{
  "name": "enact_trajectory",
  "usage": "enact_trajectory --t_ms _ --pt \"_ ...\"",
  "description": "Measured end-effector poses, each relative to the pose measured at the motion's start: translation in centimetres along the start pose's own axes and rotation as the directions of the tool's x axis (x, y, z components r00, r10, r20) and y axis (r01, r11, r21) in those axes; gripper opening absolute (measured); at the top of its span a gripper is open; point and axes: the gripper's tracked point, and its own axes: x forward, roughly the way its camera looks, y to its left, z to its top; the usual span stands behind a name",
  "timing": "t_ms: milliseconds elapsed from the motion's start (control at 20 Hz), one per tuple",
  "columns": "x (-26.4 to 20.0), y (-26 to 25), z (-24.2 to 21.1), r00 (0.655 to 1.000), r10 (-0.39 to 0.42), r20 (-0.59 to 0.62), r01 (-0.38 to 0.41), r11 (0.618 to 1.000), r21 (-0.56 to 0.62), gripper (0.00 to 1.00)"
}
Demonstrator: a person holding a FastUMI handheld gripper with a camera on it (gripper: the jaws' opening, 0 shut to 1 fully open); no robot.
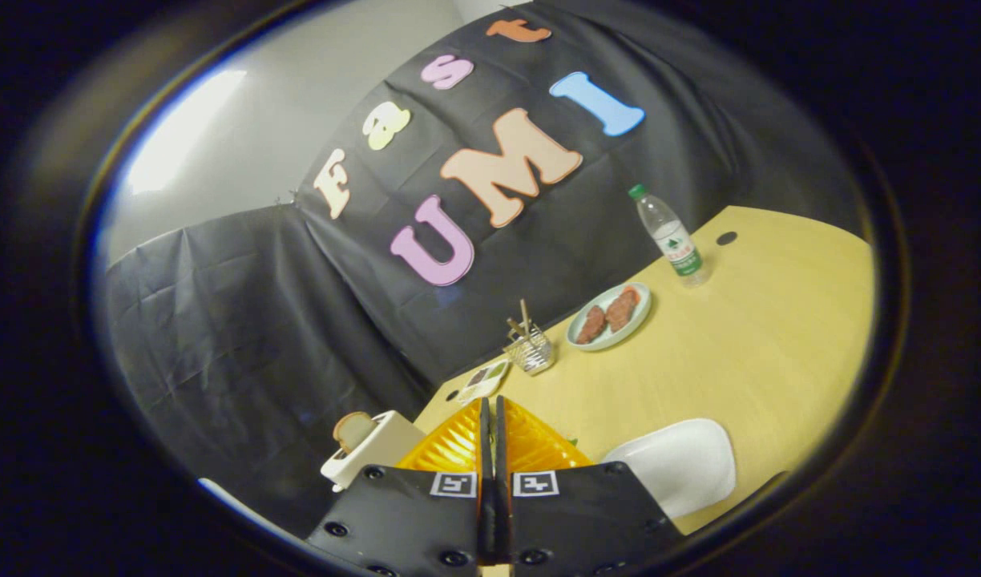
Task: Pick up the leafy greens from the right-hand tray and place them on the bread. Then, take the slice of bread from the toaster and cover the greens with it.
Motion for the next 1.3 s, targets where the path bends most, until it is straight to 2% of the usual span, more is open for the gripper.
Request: enact_trajectory --t_ms 200,350,550,850,1000,1300 --pt "2.0 4.9 -2.4 0.998 0.06 -0.029 -0.061 0.998 -0.027 0.03" --pt "3.7 8.1 -5.2 0.992 0.101 -0.079 -0.101 0.995 -0.006 0.03" --pt "5.6 10.1 -8.3 0.985 0.112 -0.129 -0.111 0.994 0.02 0.03" --pt "6.8 6.0 -12.1 0.976 0.002 -0.219 0.009 0.999 0.049 0.03" --pt "6.8 2.1 -12.0 0.973 -0.085 -0.216 0.095 0.995 0.034 0.03" --pt "5.7 -2.7 -12.0 0.954 -0.22 -0.202 0.214 0.975 -0.053 0.03"
